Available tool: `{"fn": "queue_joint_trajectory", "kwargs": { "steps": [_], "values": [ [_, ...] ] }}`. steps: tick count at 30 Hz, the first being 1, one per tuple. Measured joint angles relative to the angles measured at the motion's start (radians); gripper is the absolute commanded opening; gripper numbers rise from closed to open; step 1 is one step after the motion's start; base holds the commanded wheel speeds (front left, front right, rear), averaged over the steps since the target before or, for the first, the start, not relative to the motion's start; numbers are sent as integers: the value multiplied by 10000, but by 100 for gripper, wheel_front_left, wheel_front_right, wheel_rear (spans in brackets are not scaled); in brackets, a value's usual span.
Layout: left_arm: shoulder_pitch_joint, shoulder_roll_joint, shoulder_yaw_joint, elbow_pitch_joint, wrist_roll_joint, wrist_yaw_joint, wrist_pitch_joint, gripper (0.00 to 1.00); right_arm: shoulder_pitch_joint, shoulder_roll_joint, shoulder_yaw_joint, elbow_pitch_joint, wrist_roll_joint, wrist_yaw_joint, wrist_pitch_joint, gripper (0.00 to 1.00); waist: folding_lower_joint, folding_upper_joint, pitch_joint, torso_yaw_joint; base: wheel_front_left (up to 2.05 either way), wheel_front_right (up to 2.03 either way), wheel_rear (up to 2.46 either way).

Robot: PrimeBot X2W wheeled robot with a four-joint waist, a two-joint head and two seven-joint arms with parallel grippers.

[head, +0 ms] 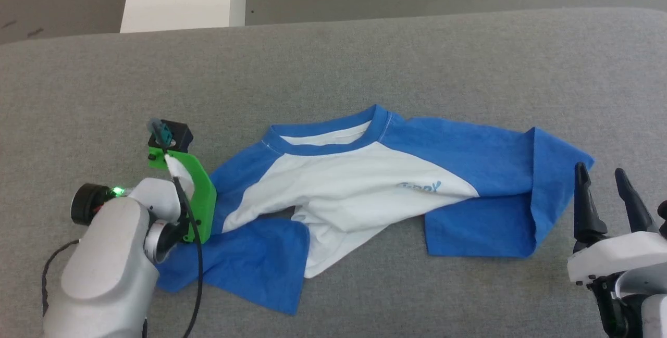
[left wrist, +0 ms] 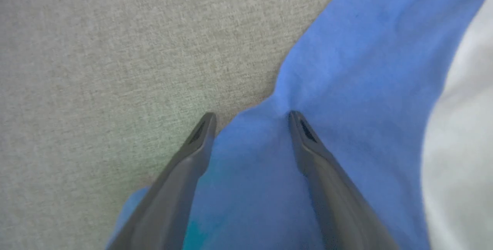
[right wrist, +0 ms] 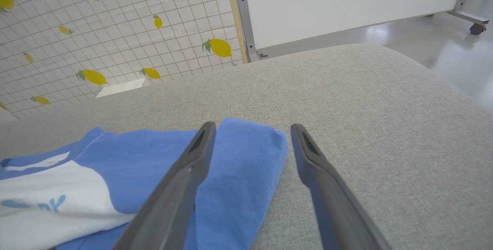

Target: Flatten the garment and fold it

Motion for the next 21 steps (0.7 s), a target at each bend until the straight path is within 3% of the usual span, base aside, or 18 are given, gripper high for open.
{"fn": "queue_joint_trajectory", "kwargs": {
  "steps": [1,4,8,13,16,18,21],
  "values": [
    [-78,-48,48,109,-244,-29,226,100,-25,0,-2,6,0,0,-10,100,0,0,48,-27,0,0,0],
    [-248,-21,48,180,-456,-71,625,0,-52,0,-6,33,0,0,-79,100,0,0,151,-66,0,0,0],
    [-265,-167,159,174,-717,-23,583,0,-109,2,23,52,-2,0,-77,100,0,0,200,-27,0,0,0],
    [1,-299,673,-199,-1083,230,-309,0,-729,-12,378,-293,-497,-2,525,100,0,0,181,34,0,0,0],
    [308,-341,867,-694,-1139,422,-729,0,-1434,-10,1032,-368,-1139,0,2485,100,0,0,170,53,0,0,0],
    [526,-370,972,-1129,-1152,548,-895,0,-2059,-56,1580,-291,-1453,-2,4397,100,0,0,197,70,0,0,0],
    [687,-464,1011,-1756,-1294,591,-988,0,-3188,-713,2499,-94,-1751,0,6521,100,0,-1,280,160,0,0,0]
  ]
}}
